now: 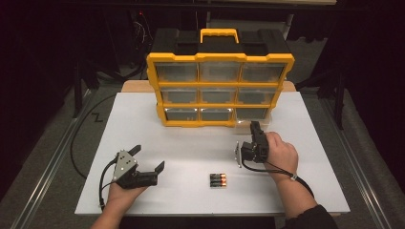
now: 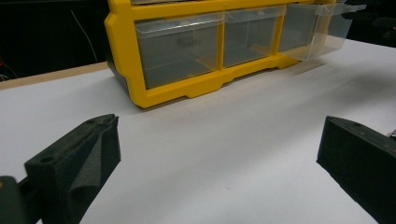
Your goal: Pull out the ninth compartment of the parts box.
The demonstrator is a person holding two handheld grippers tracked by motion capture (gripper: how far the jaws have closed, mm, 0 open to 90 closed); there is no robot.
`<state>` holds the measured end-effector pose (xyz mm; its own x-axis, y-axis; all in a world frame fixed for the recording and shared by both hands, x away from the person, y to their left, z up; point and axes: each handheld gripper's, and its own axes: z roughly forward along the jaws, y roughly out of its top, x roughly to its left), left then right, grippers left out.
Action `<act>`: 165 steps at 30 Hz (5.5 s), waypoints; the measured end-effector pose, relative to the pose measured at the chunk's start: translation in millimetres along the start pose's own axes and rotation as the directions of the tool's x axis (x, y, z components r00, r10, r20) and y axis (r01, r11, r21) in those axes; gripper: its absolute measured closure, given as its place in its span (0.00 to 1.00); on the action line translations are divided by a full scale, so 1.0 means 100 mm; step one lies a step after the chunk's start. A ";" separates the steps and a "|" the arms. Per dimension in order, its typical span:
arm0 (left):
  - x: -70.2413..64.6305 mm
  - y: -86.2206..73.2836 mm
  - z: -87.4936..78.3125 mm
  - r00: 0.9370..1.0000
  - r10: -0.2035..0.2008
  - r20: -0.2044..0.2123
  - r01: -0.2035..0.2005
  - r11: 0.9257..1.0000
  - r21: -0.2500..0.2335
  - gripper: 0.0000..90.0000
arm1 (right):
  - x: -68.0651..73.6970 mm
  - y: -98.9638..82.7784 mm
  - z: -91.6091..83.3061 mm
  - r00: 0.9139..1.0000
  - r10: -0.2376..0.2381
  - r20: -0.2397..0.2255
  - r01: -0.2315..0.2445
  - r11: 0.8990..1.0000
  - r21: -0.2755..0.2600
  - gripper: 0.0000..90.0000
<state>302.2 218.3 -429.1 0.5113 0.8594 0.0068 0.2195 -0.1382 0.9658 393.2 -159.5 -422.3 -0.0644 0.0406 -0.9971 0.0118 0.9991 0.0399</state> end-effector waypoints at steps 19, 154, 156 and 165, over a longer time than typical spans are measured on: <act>0.00 0.00 0.00 1.000 0.001 0.000 -0.001 1.000 0.002 0.00 | 0.04 -0.03 -0.14 1.000 -0.018 0.011 0.018 1.000 -0.013 0.89; 0.00 -0.02 0.00 1.000 -0.013 -0.009 0.013 1.000 0.002 0.00 | 0.18 -0.40 -0.63 0.982 0.051 -0.184 -0.048 0.999 0.023 0.01; 0.00 -0.01 0.00 1.000 -0.013 -0.009 0.013 1.000 0.001 0.00 | 0.18 -0.40 -0.63 0.984 0.049 -0.174 -0.047 0.999 0.013 0.01; 0.01 -0.01 0.00 1.000 -0.021 -0.012 0.021 1.000 -0.005 0.00 | 0.15 -0.42 -0.64 0.979 0.101 -0.177 -0.101 0.995 0.008 0.01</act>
<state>301.9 219.3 -429.9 0.4967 0.8678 -0.0107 0.2261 -0.1175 0.9670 328.3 -199.8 -434.6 -0.2382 0.1422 -0.9608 0.0260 0.9898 0.1401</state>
